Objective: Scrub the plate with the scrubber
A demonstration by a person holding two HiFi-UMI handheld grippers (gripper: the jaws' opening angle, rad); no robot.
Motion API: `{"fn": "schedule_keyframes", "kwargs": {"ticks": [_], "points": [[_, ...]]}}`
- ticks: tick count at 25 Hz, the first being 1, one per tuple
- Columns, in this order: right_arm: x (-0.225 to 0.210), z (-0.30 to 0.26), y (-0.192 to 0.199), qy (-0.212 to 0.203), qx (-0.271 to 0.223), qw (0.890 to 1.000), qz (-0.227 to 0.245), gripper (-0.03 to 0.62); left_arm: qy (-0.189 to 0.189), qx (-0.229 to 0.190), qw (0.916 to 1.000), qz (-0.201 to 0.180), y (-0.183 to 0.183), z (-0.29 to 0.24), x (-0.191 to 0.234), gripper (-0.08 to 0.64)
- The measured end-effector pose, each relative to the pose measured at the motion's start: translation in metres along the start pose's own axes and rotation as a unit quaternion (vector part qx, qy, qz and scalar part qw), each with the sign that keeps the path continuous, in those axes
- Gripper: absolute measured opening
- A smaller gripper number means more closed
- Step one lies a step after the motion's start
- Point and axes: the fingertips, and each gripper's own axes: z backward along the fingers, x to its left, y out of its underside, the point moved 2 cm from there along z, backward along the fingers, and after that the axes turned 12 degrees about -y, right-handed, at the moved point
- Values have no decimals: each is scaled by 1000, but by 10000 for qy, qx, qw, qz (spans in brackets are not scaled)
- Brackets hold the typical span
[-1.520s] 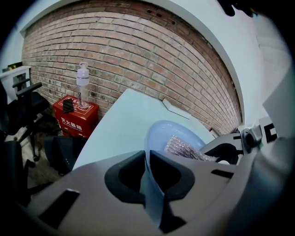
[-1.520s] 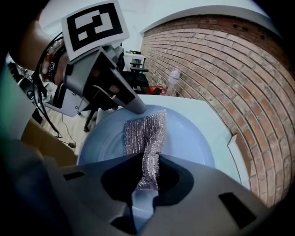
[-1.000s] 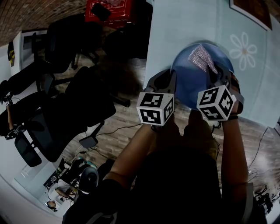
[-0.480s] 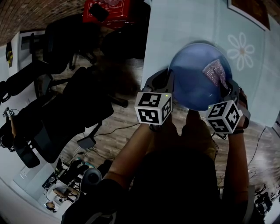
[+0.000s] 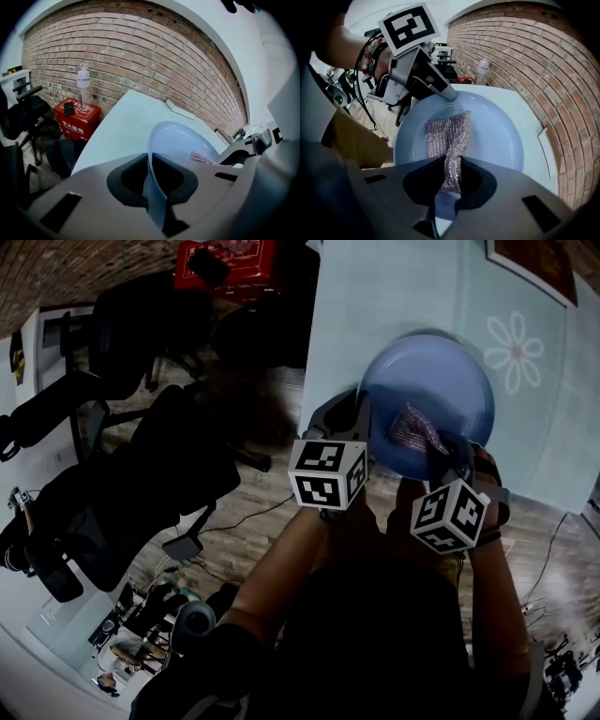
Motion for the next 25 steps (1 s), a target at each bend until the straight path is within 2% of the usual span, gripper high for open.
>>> {"fn": "schedule_keyframes", "kwargs": {"ticks": [4, 9, 14, 19, 25], "points": [[1, -7, -22, 10, -42, 9997, 221, 78, -29, 2, 10000, -25, -1, -1, 0, 44], [-14, -13, -42, 211, -156, 9992, 314, 78, -30, 11, 10000, -25, 0, 0, -1, 44], [-45, -15, -56, 597, -243, 9975, 299, 78, -12, -17, 10000, -23, -1, 1, 0, 44], [-80, -14, -52, 879, -274, 9957, 54, 78, -10, -4, 10000, -17, 0, 0, 0, 44], [-107, -6, -27, 1141, -24, 9929, -340, 78, -6, -12, 10000, -14, 1, 0, 0, 44]]}}
